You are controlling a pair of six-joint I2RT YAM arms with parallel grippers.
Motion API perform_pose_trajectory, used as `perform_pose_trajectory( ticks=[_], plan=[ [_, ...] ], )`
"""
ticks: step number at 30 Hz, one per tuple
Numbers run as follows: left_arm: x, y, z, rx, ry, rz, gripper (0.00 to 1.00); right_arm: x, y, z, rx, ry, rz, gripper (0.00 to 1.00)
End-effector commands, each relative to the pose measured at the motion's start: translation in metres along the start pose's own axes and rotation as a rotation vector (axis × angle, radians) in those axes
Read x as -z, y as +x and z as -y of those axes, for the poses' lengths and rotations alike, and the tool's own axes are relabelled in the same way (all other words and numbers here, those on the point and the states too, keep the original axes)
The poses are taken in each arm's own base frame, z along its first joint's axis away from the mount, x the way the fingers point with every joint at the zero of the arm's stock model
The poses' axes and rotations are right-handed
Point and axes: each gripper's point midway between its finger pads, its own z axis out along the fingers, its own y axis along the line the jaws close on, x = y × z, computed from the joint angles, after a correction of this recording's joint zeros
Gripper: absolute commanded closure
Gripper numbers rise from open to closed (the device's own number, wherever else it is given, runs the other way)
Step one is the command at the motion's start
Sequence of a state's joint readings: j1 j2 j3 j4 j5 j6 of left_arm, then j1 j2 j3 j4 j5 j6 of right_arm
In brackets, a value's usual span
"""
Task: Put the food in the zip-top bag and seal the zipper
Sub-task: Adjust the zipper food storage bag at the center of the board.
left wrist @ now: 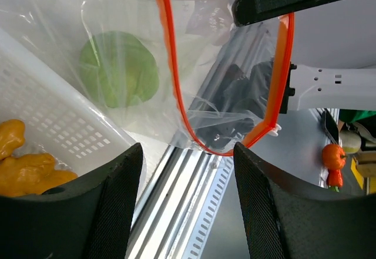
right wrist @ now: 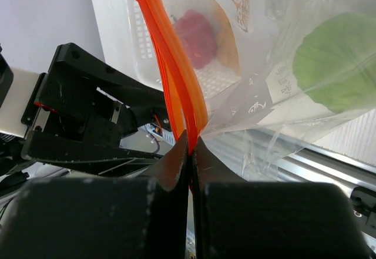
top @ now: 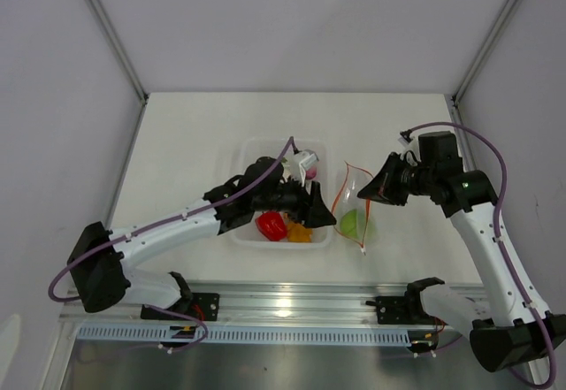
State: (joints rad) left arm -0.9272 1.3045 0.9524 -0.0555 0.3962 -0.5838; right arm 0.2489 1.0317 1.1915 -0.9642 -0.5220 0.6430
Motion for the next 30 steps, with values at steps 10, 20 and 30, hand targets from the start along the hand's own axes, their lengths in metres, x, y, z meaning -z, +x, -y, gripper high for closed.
perform_pose_trajectory(
  ticks=[10, 20, 30],
  plan=[
    [-0.035, -0.036, 0.016, -0.034, -0.026, -0.101, 0.61, 0.007, -0.008, 0.011, 0.068, 0.108, 0.078, 1.0],
    [-0.02, -0.089, 0.066, -0.123, 0.102, 0.04, 0.99, 0.048, -0.047, 0.094, 0.117, 0.688, 0.251, 1.0],
    [-0.036, -0.098, 0.065, -0.095, 0.106, 0.019, 0.99, 0.096, -0.066, 0.048, 0.164, 0.627, 0.397, 1.0]
  ],
)
